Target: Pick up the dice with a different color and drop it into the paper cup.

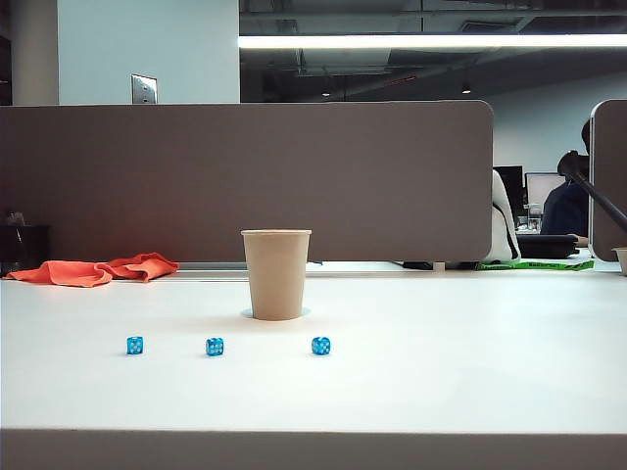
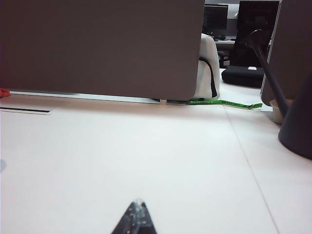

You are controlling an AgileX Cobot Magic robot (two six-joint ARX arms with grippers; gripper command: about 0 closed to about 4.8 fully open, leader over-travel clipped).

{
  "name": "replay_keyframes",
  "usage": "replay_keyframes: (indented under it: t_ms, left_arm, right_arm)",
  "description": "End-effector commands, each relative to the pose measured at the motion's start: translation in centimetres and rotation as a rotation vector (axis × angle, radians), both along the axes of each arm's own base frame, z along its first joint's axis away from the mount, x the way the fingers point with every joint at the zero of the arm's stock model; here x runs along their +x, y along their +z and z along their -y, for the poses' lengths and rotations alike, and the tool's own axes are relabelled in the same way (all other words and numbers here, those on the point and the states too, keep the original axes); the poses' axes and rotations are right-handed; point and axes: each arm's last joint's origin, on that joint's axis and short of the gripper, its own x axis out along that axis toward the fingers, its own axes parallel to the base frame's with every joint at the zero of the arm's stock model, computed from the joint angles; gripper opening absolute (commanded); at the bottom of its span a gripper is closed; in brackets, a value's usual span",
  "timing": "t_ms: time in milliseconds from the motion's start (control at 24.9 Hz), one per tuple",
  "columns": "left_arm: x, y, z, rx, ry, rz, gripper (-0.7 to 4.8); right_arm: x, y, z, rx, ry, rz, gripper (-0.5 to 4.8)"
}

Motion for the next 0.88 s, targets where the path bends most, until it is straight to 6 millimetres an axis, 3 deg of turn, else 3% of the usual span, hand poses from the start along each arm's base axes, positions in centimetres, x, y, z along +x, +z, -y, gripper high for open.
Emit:
replay_keyframes:
  t_ms: [40, 882]
  left_arm:
    - [-0.01, 0.23, -0.08, -0.004, 0.031, 0.015, -0.06]
    - [0.0, 0.24, -0.28, 0.003, 0.101, 0.017, -0.06]
  right_arm:
    - [0.0, 0.0, -0.01, 0.029, 0.006, 0.001, -0.01]
    - [0.05, -0.5, 0.11, 0.027, -0.036, -0.052, -0.01]
